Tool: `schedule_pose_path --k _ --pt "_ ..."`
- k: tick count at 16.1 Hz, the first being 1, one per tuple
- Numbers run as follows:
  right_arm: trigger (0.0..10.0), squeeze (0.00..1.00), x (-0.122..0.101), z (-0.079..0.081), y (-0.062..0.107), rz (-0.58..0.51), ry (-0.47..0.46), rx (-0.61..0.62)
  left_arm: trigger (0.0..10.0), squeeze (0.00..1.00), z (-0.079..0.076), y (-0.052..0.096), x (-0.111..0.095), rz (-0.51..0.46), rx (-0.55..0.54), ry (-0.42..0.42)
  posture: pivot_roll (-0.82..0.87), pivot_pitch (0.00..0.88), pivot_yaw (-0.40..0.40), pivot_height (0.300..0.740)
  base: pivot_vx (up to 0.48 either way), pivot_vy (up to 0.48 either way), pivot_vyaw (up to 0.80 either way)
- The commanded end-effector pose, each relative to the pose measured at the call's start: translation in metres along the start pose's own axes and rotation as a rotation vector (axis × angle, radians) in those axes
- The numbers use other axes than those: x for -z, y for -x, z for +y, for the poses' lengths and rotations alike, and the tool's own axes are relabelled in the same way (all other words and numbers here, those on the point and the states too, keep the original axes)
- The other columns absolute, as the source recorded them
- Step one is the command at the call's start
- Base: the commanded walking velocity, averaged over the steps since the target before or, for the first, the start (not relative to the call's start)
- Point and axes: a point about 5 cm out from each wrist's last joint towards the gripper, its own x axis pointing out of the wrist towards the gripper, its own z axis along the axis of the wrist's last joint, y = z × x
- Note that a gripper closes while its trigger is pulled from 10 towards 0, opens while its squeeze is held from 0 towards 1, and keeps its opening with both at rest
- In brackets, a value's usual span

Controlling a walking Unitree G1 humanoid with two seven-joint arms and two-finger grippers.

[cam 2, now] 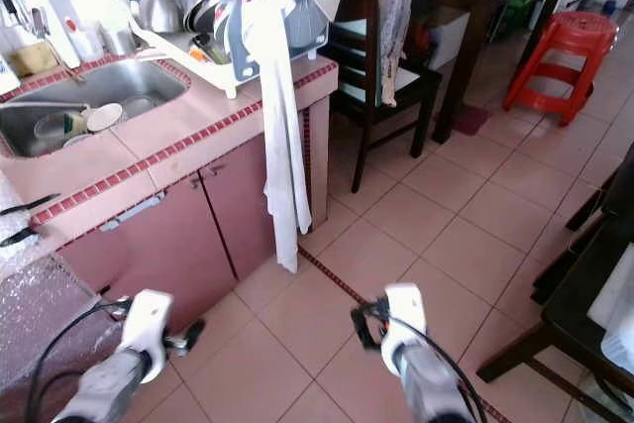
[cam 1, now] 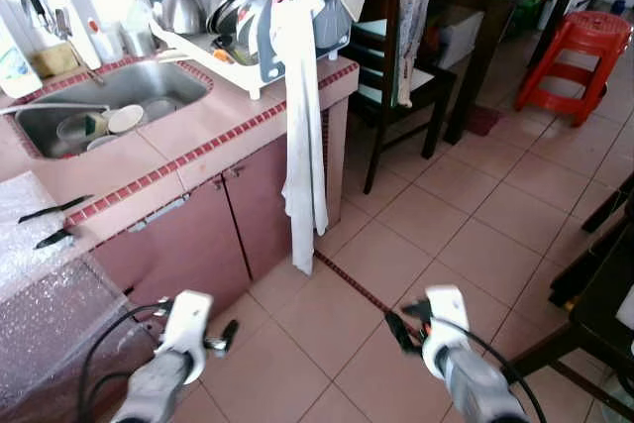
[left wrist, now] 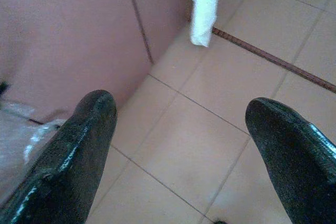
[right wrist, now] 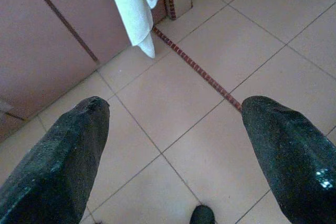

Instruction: Kitchen organization

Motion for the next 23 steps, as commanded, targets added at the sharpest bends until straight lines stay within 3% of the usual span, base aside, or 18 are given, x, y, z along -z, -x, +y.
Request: schedule_pose_path --k 1,3,6,9,11,12,13,14,16,18,23 --pt "10.0 0.00 -0.008 -0.003 0.004 -0.086 0.016 -0.009 10.0 0.00 0.006 0.006 0.001 -0.056 -0.015 0.007 -0.09 0.000 0.075 0.740 0.000 0.000 0.00" --pt "10.0 0.00 -0.014 -0.007 0.012 -0.167 0.002 0.011 10.0 0.00 0.007 0.013 0.004 -0.119 -0.028 0.019 -0.09 0.000 0.072 0.740 0.000 0.000 0.00" --pt "10.0 0.00 -0.044 -0.008 0.034 -0.343 0.083 0.024 10.0 0.00 -0.001 0.021 -0.010 -0.288 -0.005 0.008 -0.08 0.000 0.062 0.740 0.000 0.000 0.00" --pt "10.0 0.00 -0.055 -0.025 0.057 -0.363 0.077 0.101 10.0 0.00 -0.012 0.034 -0.012 -0.375 0.061 -0.087 -0.10 0.000 0.065 0.740 0.000 0.000 0.00" --pt "10.0 0.00 -0.055 -0.026 0.073 -0.355 0.047 0.084 10.0 0.00 -0.009 0.038 0.000 -0.351 0.064 -0.056 -0.11 0.000 0.073 0.740 0.000 0.000 0.00" --pt "10.0 0.00 -0.050 -0.022 0.074 -0.340 -0.132 0.125 10.0 0.00 -0.002 0.040 0.014 -0.296 0.023 -0.007 -0.13 0.000 0.087 0.740 0.000 0.000 0.00" --pt "10.0 0.00 -0.050 -0.017 0.076 -0.372 -0.174 0.140 10.0 0.00 0.002 0.043 0.024 -0.253 -0.028 0.030 -0.14 0.000 0.085 0.740 0.000 0.000 0.00" --pt "10.0 0.00 -0.046 -0.014 0.076 -0.332 -0.142 0.131 10.0 0.00 0.002 0.043 0.026 -0.251 -0.056 0.044 -0.14 0.000 0.085 0.740 0.000 0.000 0.00" --pt "10.0 0.00 -0.050 -0.019 0.077 -0.353 -0.133 0.189 10.0 0.00 -0.001 0.040 0.022 -0.261 -0.083 0.057 -0.14 0.000 0.081 0.740 0.000 0.000 0.00" --pt "10.0 0.00 -0.060 -0.016 0.064 -0.347 -0.129 0.168 10.0 0.00 -0.004 0.035 0.025 -0.216 -0.096 0.046 -0.13 0.000 0.072 0.740 0.000 0.000 0.64" --pt "10.0 0.00 -0.091 -0.012 0.052 -0.401 -0.091 0.119 10.0 0.00 0.016 0.018 0.002 -0.212 -0.203 0.095 -0.10 0.000 0.060 0.740 0.000 0.000 0.80"
